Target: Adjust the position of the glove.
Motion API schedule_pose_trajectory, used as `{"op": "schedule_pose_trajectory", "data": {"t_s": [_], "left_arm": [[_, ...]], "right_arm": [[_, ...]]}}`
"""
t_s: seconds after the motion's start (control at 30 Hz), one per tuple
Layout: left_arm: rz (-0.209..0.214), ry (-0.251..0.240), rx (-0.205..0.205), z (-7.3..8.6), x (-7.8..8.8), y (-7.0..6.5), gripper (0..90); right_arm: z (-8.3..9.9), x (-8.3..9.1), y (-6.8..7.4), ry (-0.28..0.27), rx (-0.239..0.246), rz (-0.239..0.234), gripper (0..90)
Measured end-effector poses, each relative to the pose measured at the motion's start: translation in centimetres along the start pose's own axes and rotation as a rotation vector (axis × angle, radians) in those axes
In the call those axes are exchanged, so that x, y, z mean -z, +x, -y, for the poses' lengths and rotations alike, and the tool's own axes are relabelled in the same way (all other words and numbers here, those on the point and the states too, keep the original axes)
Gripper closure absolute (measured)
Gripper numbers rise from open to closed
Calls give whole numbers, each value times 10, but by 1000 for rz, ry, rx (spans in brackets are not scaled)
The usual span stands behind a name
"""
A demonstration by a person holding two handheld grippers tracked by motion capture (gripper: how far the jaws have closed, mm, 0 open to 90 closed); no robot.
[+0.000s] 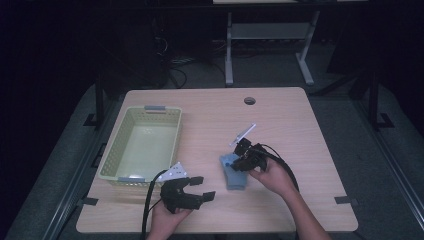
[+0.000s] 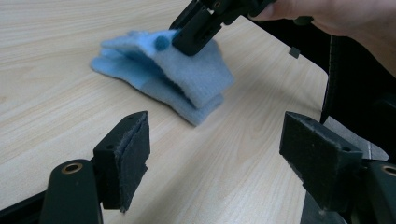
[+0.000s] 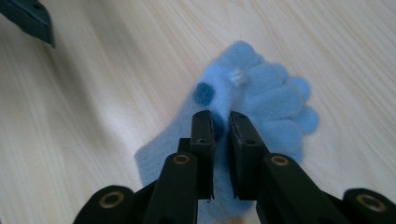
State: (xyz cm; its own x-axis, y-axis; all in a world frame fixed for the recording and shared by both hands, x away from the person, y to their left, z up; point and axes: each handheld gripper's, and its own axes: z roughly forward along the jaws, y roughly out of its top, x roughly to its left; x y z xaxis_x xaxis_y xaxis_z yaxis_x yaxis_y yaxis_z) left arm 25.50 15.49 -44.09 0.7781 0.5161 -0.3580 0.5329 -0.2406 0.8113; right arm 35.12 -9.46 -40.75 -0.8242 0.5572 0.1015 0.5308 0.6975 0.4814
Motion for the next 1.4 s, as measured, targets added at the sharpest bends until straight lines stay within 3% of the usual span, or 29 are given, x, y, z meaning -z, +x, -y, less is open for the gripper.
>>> {"op": "schedule_pose_trajectory", "data": {"t_s": [0.17,0.43,0.63,0.67,0.8,0.83,0.87,1.0,1.1,1.23,1.4], "left_arm": [[0,4,0,0,0,0,241],[3,10,-1,1,-2,-1,242],[5,10,1,1,-2,0,242],[6,10,5,1,-2,0,242],[6,13,3,1,-3,1,242],[6,16,8,1,-4,0,242],[6,16,8,1,-4,0,242],[9,22,10,2,-6,0,243],[12,27,15,3,-9,-1,243],[13,36,24,4,-11,0,246],[6,36,49,3,-15,1,249]], "right_arm": [[2,-8,-2,7,-21,1,799],[2,-17,-2,25,-13,22,770],[4,-21,-3,30,-31,4,643],[4,-16,-3,3,-37,6,600],[5,-5,-4,-47,-59,-3,630],[7,-1,-4,-62,-64,-7,706],[7,-1,-4,-62,-64,-7,706],[10,-10,-2,-30,-64,-31,790],[11,-24,1,27,-52,-29,830],[11,-27,1,26,-63,-34,828],[13,-19,0,-1,-82,-40,738]]}}
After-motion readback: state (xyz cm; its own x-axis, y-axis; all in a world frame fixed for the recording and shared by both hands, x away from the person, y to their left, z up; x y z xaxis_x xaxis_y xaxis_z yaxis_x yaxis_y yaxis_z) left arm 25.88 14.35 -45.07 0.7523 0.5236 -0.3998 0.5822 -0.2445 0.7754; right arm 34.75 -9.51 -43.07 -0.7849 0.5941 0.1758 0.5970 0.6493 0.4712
